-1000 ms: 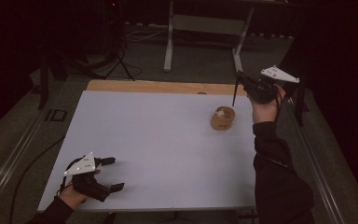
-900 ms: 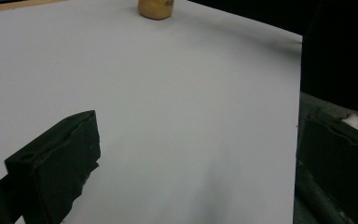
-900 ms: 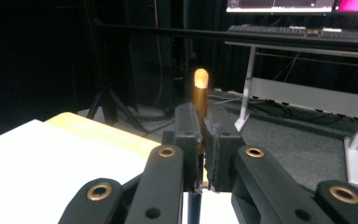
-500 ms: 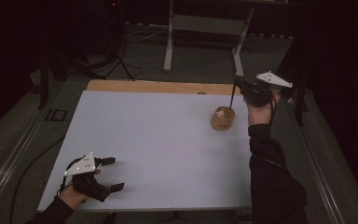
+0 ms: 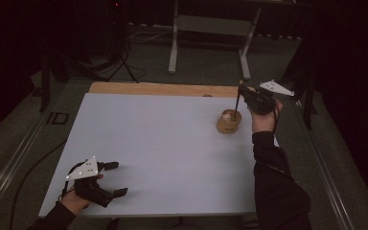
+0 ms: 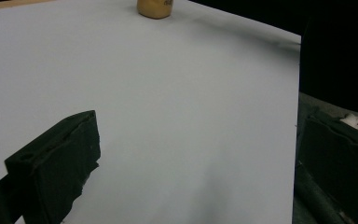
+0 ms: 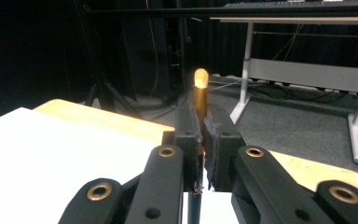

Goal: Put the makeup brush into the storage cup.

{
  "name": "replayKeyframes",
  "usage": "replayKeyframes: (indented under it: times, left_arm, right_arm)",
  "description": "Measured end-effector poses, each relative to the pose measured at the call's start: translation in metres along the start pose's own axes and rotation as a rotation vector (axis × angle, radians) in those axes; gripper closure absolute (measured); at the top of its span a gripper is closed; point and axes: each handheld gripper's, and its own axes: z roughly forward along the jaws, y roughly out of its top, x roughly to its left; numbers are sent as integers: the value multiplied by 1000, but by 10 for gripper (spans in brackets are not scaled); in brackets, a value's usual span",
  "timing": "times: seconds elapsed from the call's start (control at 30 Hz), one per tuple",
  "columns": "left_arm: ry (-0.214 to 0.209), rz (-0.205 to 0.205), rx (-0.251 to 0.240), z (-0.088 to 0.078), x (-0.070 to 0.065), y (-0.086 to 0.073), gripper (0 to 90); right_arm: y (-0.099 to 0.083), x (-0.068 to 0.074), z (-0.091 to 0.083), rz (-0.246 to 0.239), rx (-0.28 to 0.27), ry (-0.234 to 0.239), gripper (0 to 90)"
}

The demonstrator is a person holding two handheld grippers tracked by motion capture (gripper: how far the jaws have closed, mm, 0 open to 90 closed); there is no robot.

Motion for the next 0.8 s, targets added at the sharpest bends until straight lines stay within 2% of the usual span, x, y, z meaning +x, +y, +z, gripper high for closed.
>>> replayKeyframes:
  times: [0.2, 0.53, 0.8]
  left_arm:
    - [1, 0, 0, 0, 0, 0, 4]
    - [-2, 1, 2, 1, 0, 0, 4]
    - [-1, 4, 3, 1, 0, 0, 4]
  right_arm:
    - [-12, -4, 5, 22, 17, 1, 846]
    - [-28, -8, 11, 30, 49, -9, 846]
    - [-38, -12, 17, 55, 104, -20, 846]
